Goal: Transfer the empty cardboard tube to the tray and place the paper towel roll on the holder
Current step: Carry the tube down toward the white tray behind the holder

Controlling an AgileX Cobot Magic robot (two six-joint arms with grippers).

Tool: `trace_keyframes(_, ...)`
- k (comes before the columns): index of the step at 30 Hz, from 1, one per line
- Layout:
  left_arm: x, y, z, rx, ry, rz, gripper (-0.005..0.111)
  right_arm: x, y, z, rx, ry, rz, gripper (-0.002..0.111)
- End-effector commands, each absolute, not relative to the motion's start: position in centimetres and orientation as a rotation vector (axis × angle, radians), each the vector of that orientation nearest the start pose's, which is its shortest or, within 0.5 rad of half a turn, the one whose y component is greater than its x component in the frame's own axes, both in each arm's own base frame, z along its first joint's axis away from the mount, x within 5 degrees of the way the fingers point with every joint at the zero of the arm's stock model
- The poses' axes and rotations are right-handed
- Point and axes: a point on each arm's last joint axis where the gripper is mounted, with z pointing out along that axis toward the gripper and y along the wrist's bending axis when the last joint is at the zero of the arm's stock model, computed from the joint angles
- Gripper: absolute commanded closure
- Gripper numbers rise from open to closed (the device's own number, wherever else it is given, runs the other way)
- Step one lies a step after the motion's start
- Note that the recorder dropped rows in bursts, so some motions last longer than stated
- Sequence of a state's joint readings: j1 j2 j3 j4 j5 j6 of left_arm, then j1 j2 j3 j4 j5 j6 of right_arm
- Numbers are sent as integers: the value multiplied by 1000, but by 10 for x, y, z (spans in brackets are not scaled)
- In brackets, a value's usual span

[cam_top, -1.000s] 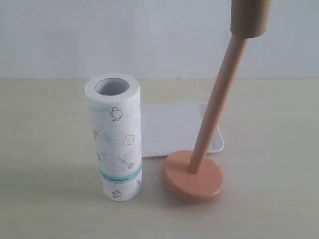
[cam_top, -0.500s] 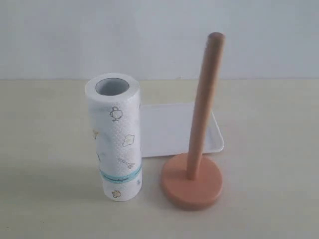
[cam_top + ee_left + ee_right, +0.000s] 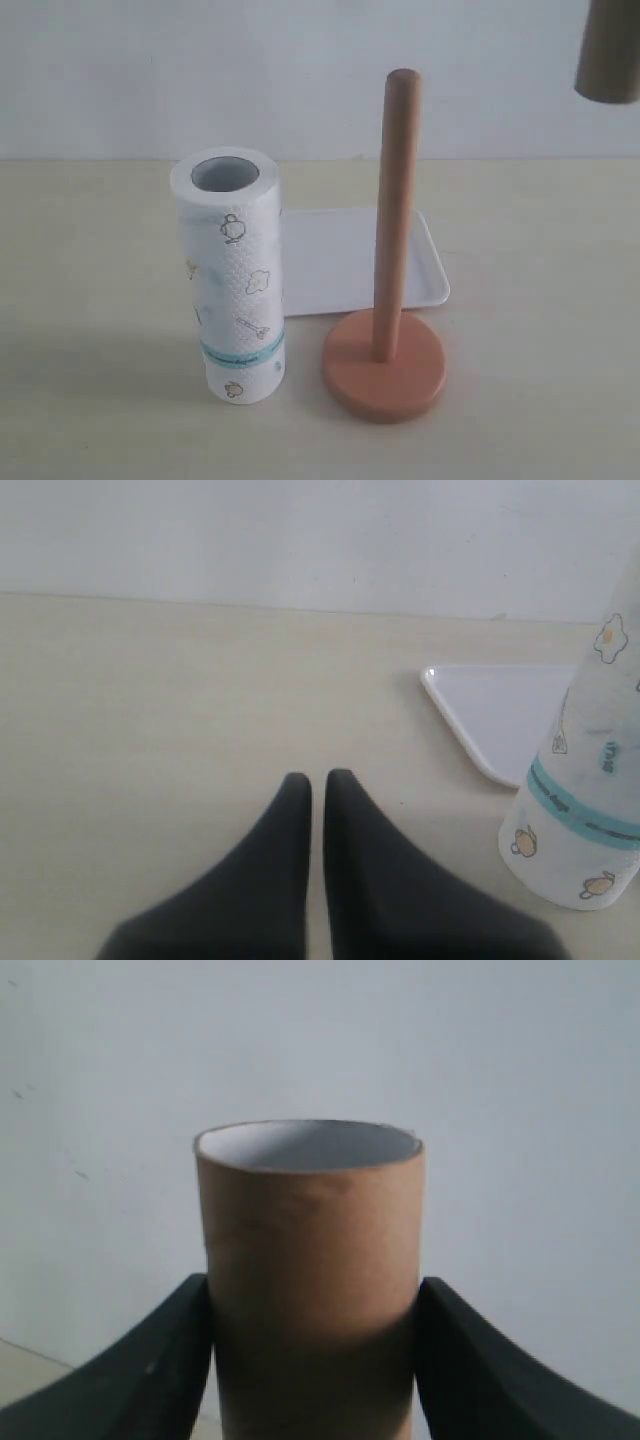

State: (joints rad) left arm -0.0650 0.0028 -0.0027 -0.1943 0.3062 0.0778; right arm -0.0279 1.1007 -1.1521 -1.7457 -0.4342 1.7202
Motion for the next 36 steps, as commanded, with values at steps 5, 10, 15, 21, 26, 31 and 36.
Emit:
trace_keyframes(5, 54, -9, 186, 1, 1788, -177, 103, 280, -30, 377, -414, 1565, 405, 108)
trace_keyframes(10, 54, -9, 186, 1, 1788, -177, 103, 309, -23, 319, -715, 1530, 560, 108)
trace_keyframes(15, 54, -9, 186, 1, 1788, -177, 103, 334, 13, 267, -950, 1698, 516, 108)
trace_keyframes(21, 54, -9, 186, 1, 1788, -177, 103, 359, 74, 275, -1080, 1713, 317, 108)
trace_keyframes(26, 54, -9, 186, 1, 1788, -177, 103, 366, 103, 314, -1119, 1571, 297, 108)
trace_keyframes(31, 54, -9, 186, 1, 1788, -177, 103, 369, 106, 324, -1111, 1546, 259, 108)
trace_keyframes(36, 54, -9, 186, 1, 1788, -177, 103, 374, 105, 315, -1129, 1552, 232, 108)
